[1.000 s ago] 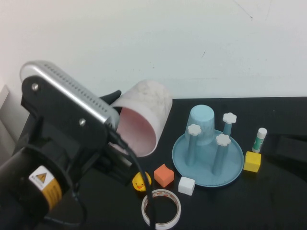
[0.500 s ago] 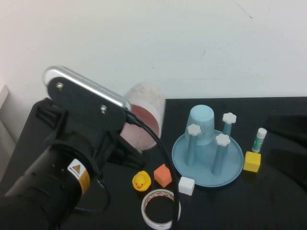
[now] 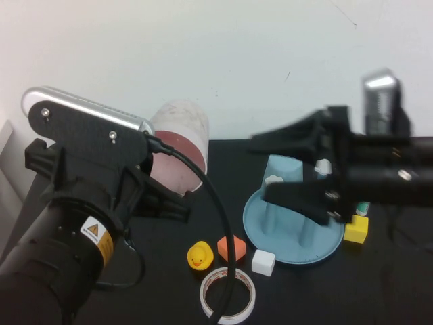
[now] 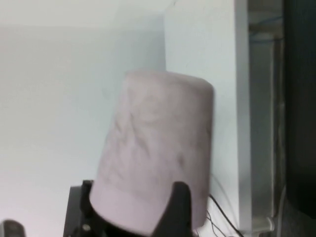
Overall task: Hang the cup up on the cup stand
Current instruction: Adjust the cup with two arms
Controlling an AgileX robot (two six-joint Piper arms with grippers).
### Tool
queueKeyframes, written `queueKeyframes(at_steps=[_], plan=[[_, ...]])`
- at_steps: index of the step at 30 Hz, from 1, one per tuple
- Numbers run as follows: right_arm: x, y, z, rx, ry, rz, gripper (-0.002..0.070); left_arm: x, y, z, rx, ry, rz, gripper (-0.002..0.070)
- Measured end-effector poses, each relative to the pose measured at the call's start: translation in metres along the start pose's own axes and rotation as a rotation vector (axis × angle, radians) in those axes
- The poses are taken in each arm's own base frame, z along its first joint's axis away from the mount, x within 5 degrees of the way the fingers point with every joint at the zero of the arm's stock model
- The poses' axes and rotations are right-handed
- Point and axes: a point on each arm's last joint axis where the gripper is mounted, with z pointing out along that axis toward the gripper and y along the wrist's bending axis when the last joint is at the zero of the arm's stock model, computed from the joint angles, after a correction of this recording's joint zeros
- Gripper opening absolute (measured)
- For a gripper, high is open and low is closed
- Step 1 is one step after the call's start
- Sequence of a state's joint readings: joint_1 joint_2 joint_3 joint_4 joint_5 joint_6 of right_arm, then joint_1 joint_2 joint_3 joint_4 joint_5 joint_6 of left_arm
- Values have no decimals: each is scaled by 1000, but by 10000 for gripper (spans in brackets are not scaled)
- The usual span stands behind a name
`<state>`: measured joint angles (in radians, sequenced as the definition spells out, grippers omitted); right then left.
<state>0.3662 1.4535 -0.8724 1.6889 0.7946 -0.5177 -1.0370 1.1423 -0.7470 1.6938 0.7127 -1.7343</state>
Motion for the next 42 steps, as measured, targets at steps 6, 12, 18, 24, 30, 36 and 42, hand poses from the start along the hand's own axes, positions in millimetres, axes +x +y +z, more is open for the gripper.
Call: queueKeyframes(at_steps=[6, 12, 18, 24, 30, 36, 42], plan=[[-24, 12, 23, -36, 31, -32, 651, 0, 0, 0, -1, 0, 0, 6], [-34, 25, 31, -73, 42, -65, 651, 0, 0, 0, 3, 0, 0, 5], [-33, 25, 50, -73, 84, -52, 651, 0, -1, 0, 8, 1, 0, 5], [-38, 24, 69, -78, 113, -25, 651, 1, -1, 0, 7, 6, -3, 6], [-36, 29, 83, -90, 138, -40, 651, 1, -1, 0, 9, 6, -3, 5], [-34, 28, 88, -90, 149, -34, 651, 1, -1, 0, 9, 10, 1, 6], [-34, 28, 90, -90, 146, -44, 613, 1, -1, 0, 15, 15, 22, 6]])
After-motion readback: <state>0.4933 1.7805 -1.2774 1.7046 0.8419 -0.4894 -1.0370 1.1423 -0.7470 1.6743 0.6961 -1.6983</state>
